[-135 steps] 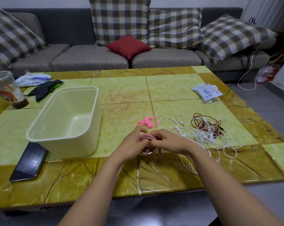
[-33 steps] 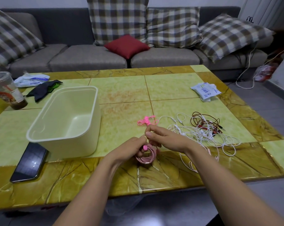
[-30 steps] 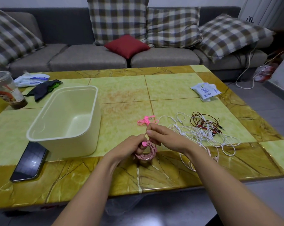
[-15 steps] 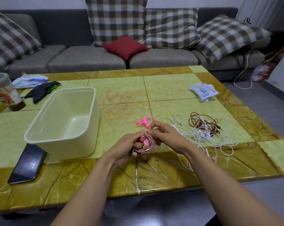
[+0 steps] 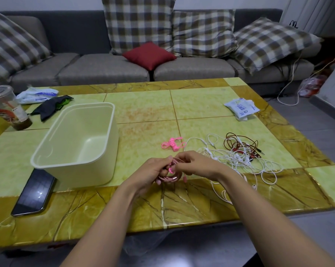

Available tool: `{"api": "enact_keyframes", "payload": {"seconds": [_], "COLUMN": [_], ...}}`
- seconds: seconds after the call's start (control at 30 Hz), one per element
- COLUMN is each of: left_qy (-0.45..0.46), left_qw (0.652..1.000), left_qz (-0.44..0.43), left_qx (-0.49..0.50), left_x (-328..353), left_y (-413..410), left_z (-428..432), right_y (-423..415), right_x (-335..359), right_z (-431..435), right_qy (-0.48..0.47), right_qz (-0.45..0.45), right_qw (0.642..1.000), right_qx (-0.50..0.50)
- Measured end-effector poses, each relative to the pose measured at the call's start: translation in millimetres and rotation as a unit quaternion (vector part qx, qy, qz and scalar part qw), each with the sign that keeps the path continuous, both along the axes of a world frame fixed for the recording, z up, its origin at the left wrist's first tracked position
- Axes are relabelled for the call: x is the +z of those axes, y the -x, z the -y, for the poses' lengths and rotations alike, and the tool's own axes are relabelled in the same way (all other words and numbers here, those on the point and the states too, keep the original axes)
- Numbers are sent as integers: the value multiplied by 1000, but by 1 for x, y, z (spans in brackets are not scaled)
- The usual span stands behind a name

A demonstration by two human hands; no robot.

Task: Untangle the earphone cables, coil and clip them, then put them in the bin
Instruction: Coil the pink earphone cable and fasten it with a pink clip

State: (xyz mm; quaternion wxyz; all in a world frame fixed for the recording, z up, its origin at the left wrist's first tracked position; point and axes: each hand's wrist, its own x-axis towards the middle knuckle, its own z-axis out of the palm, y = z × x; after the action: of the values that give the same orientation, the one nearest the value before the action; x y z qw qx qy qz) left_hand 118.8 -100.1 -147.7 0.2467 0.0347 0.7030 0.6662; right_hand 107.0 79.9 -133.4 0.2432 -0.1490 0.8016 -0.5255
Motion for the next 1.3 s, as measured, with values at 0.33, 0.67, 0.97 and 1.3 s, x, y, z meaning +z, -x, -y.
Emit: {"api": "enact_keyframes", "payload": {"seconds": [0.33, 0.67, 0.97, 1.3], "left_qy": [22, -13, -31, -69], "left_qw": [998, 997, 993, 981], "left_qz": [3, 51, 103, 176], "left_qx": [-53, 54, 52, 54], "left_x": [2, -3, -3, -9], "left_y": [-1, -2, -2, 2], "left_z": [0, -11, -9, -6], "right_y": [3, 5, 6, 4], "right_x": [-7, -9, -13, -12], "right_z": [-6, -4, -8, -5], "right_qy": [-1, 12, 46, 81], "right_qz": [54, 63, 113, 150], "right_qw": [998, 997, 992, 985], "right_qx": [-20, -42, -33, -31]}}
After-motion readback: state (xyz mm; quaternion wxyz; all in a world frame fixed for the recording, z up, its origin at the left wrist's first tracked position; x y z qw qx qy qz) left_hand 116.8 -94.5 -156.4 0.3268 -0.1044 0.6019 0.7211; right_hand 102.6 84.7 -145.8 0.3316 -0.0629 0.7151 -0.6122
